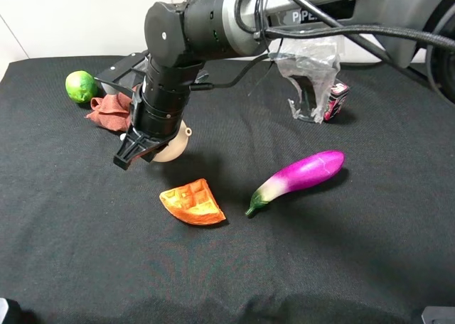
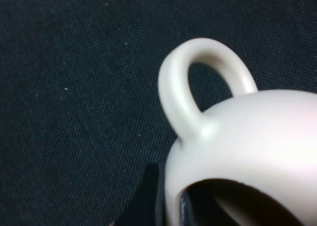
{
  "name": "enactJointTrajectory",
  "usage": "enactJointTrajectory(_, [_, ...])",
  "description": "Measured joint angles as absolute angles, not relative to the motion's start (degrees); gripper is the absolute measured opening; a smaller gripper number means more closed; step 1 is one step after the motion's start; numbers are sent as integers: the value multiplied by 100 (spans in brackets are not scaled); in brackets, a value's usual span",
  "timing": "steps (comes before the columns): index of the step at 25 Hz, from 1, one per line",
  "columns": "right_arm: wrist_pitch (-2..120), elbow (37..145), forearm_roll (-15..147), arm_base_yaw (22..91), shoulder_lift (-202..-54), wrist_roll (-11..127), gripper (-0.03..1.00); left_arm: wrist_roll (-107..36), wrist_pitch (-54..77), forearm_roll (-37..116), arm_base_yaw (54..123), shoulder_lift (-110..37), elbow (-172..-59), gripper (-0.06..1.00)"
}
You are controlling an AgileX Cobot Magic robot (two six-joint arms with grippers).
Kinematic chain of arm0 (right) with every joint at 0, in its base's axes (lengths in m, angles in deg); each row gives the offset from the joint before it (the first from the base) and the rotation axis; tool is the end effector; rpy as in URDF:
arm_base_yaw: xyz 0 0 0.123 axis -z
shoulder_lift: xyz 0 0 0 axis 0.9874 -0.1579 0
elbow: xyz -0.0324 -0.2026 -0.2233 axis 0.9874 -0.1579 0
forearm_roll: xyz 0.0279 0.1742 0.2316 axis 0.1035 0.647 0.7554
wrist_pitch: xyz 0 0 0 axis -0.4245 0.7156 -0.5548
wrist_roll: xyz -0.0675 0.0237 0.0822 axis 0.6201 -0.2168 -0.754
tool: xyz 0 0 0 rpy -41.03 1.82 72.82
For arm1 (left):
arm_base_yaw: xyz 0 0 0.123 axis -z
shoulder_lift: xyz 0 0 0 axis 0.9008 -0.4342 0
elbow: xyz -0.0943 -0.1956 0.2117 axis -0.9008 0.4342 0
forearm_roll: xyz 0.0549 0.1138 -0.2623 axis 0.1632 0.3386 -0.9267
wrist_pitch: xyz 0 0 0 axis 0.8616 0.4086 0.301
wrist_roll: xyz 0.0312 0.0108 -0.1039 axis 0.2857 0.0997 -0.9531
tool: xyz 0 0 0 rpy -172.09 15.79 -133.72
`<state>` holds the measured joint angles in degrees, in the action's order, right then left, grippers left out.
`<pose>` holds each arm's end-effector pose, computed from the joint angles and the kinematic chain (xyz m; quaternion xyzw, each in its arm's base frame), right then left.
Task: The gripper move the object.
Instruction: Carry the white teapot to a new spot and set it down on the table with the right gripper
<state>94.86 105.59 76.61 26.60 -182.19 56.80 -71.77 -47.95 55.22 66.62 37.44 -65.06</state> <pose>0.2797 0.4320 0.1200 -0.5243 0.8280 0.1681 0.1062 0.0231 0.0024 0.2865 0.0024 0.8609 -0.0013 0.5087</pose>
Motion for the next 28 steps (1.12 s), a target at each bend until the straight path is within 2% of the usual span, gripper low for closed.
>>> enactJointTrajectory(28, [9430, 10563, 7636, 2660, -18593, 5661, -1, -7177, -4795, 5522, 6662, 3744, -6506, 99])
